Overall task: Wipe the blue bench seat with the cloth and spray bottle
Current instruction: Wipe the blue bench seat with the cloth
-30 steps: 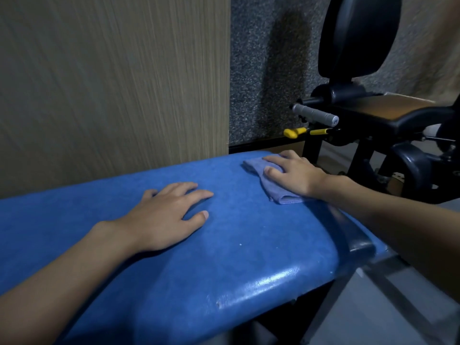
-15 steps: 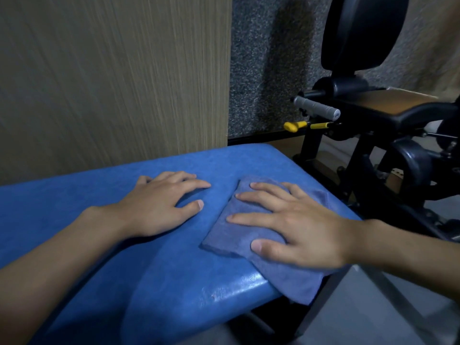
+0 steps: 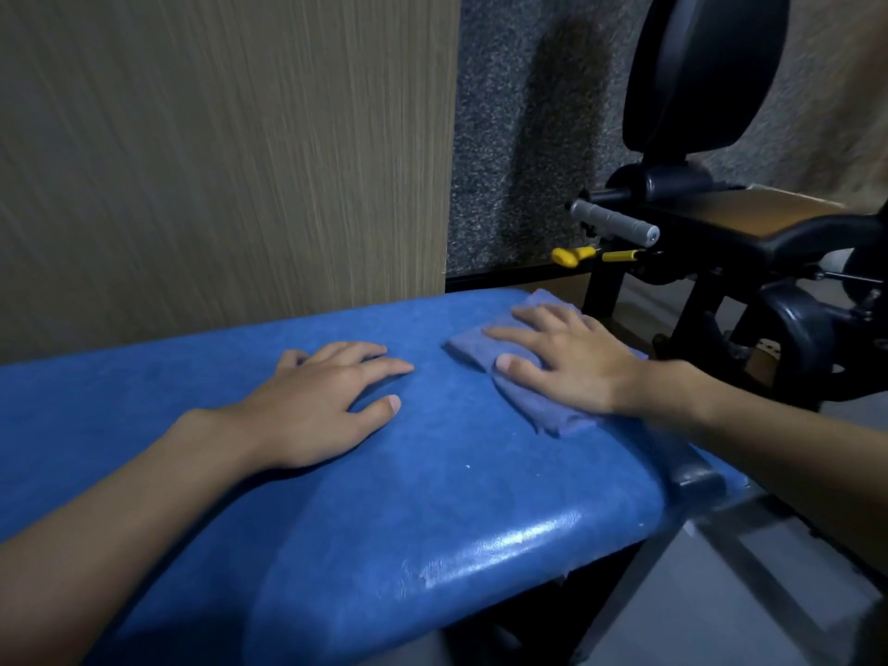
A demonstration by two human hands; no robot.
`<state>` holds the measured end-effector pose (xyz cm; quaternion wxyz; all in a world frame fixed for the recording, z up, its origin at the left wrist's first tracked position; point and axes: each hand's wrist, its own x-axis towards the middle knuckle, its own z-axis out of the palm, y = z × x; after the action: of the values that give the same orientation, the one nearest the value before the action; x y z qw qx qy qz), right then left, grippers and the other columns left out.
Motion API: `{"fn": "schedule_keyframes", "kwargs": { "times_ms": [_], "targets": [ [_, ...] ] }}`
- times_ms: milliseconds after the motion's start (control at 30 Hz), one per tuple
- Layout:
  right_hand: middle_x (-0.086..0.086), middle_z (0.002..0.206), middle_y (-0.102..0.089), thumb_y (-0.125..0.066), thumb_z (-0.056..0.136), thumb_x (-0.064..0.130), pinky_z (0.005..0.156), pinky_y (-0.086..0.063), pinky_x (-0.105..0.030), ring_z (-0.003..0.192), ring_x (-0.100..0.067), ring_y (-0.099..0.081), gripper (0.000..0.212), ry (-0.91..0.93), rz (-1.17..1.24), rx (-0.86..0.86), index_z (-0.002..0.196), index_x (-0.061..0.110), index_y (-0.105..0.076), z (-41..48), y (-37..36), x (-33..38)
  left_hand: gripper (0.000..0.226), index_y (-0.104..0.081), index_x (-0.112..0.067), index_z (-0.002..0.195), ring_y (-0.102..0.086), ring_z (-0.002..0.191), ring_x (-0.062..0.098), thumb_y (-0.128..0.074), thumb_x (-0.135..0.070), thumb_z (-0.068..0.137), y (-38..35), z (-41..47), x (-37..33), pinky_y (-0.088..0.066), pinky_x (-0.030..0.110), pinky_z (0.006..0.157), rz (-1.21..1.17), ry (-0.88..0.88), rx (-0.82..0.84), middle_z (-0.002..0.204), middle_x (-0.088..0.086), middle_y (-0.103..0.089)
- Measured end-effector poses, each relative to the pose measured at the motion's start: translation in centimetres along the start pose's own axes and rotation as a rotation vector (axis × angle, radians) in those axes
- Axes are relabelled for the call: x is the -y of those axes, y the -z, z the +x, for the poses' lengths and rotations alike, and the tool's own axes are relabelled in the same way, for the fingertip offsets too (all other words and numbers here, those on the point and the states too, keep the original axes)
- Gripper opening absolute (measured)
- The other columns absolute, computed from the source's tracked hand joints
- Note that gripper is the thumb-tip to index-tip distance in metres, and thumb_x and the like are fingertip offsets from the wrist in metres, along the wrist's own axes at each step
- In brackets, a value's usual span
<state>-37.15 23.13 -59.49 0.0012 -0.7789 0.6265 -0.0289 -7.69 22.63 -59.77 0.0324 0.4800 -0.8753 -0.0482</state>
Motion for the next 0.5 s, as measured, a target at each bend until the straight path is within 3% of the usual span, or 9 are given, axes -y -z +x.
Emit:
{"fn": "schedule_keyframes", "kwargs": {
  "times_ms": [67, 133, 233, 367, 500],
  "targets": [
    [0.006, 0.161, -0.015, -0.005, 0.079, 0.080, 0.117, -0.011, -0.053, 0.148, -0.021, -0.005, 0.073, 0.176, -0.059, 0.011, 0.146, 0.054, -0.016, -3.3, 0.2, 2.7, 0.067, -0.030, -0.054, 0.143, -0.018, 0.141, 0.001, -0.011, -0.066, 0.080, 0.0, 0.2, 0.3, -0.018, 0.039, 0.109, 0.000, -0.004, -0.010, 0.153, -0.021, -0.026],
    [0.008, 0.162, -0.012, -0.011, 0.084, 0.076, 0.118, -0.005, -0.052, 0.149, -0.021, -0.001, 0.066, 0.368, -0.048, 0.009, 0.147, 0.054, -0.015, -6.2, 0.1, 5.0, 0.072, -0.030, -0.055, 0.142, -0.020, 0.140, 0.001, -0.006, -0.067, 0.075, 0.1, 0.4, 0.6, -0.021, 0.038, 0.105, 0.014, -0.013, -0.021, 0.151, -0.022, -0.028],
    [0.012, 0.161, -0.013, -0.020, 0.089, 0.071, 0.118, -0.002, -0.045, 0.149, -0.017, 0.000, 0.059, 0.485, -0.017, 0.004, 0.146, 0.055, -0.019, -7.3, 0.2, 5.3, 0.074, -0.031, -0.055, 0.141, -0.023, 0.137, 0.001, -0.005, -0.068, 0.073, 0.0, 0.7, 0.7, -0.024, 0.038, 0.101, 0.044, -0.032, -0.041, 0.147, -0.024, -0.030],
    [0.012, 0.157, -0.024, -0.017, 0.084, 0.074, 0.116, -0.013, -0.044, 0.146, -0.014, -0.012, 0.065, 0.346, 0.003, -0.056, 0.145, 0.052, -0.028, -2.6, -0.2, 2.9, 0.074, -0.033, -0.053, 0.141, -0.022, 0.135, -0.002, -0.008, -0.069, 0.073, 0.1, 0.7, 0.8, -0.023, 0.036, 0.101, 0.020, -0.034, -0.035, 0.143, -0.026, -0.031],
    [0.005, 0.155, -0.027, -0.026, 0.088, 0.073, 0.113, -0.022, -0.053, 0.143, -0.025, -0.021, 0.059, -0.023, 0.079, -0.050, 0.143, 0.051, -0.031, 5.0, -0.6, -1.9, 0.075, -0.036, -0.049, 0.141, -0.020, 0.136, -0.002, -0.011, -0.072, 0.074, 0.1, 0.0, 1.1, -0.022, 0.035, 0.106, 0.017, -0.005, -0.055, 0.143, -0.024, -0.032]
  ]
}}
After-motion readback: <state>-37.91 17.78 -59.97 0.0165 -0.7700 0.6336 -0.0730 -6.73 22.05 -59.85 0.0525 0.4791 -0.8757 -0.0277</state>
